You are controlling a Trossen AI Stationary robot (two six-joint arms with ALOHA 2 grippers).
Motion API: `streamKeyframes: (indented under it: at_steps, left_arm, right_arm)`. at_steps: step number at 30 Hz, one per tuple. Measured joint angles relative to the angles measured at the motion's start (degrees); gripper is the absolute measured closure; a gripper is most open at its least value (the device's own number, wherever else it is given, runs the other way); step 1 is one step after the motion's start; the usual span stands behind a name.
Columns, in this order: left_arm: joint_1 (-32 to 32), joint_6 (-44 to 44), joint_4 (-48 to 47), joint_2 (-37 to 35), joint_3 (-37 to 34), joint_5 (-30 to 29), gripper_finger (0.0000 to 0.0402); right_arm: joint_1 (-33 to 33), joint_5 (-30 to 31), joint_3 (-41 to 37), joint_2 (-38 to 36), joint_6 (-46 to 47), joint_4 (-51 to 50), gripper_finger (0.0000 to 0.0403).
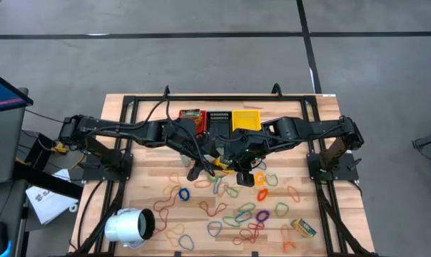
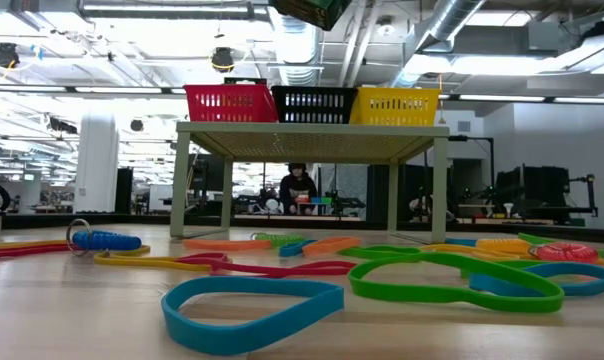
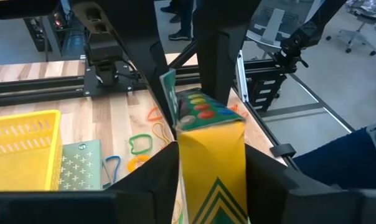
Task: Pick & Place Office Desk Supplies
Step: Put the crayon box into the red bin on the shelf
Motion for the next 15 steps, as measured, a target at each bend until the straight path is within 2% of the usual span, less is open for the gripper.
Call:
streamKeyframes:
  at_steps: [6, 15]
  left_arm:
    - [0.0, -0.1, -0.1, 0.0, 0.0, -0.1, 0.0291]
    - [0.0, -0.1, -0.1, 0.0, 0.0, -0.1, 0.0286]
  right_arm:
    - [0.0, 0.0, 0.0, 0.0, 0.1, 0.0, 0.0310]
    - [0.0, -0.2, 0.0, 0.0, 0.2, 0.0, 0.0310]
